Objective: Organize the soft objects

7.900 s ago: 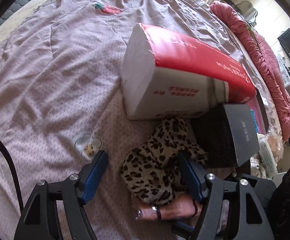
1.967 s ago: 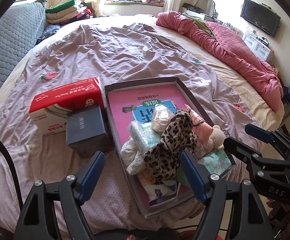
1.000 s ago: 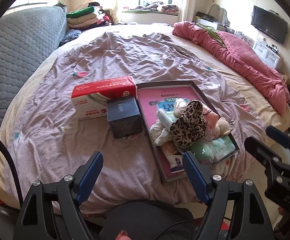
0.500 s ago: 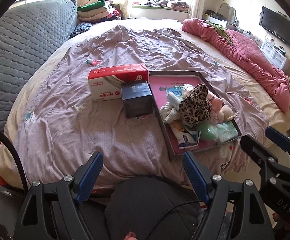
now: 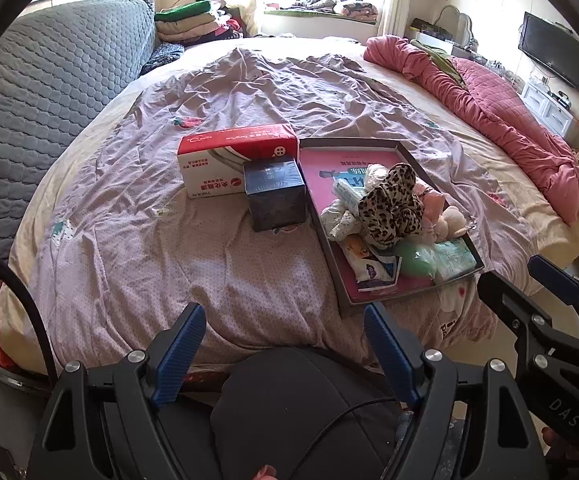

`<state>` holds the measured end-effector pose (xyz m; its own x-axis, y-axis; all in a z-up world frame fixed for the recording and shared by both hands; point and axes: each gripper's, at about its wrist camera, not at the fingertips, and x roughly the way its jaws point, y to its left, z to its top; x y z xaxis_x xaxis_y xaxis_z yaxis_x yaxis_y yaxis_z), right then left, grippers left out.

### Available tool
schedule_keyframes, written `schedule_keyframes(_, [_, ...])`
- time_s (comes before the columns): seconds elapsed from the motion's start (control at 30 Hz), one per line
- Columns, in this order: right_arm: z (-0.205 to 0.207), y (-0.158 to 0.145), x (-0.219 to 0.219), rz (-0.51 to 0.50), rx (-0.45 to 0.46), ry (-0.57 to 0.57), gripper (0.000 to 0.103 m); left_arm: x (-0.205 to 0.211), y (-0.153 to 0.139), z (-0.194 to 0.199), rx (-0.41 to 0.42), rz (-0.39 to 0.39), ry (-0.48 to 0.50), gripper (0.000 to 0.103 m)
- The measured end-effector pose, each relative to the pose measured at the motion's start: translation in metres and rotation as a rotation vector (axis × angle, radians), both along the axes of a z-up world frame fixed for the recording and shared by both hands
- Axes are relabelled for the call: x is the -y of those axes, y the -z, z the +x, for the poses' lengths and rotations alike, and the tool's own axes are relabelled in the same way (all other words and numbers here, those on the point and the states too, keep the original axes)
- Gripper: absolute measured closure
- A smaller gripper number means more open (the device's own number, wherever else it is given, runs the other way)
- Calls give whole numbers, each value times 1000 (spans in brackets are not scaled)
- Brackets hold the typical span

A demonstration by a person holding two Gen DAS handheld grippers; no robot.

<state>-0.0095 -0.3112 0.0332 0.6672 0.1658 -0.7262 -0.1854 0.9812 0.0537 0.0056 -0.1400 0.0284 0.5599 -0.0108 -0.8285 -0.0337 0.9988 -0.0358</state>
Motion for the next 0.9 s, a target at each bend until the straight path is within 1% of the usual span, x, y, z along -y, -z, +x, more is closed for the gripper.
schedule_keyframes(0.43, [2, 6, 3, 8, -14, 8, 24, 1, 5, 0, -10, -1, -1, 22])
schedule_keyframes(0.9, [0, 3, 3, 2, -4, 7, 24, -2, 4, -1, -12, 0, -13, 22])
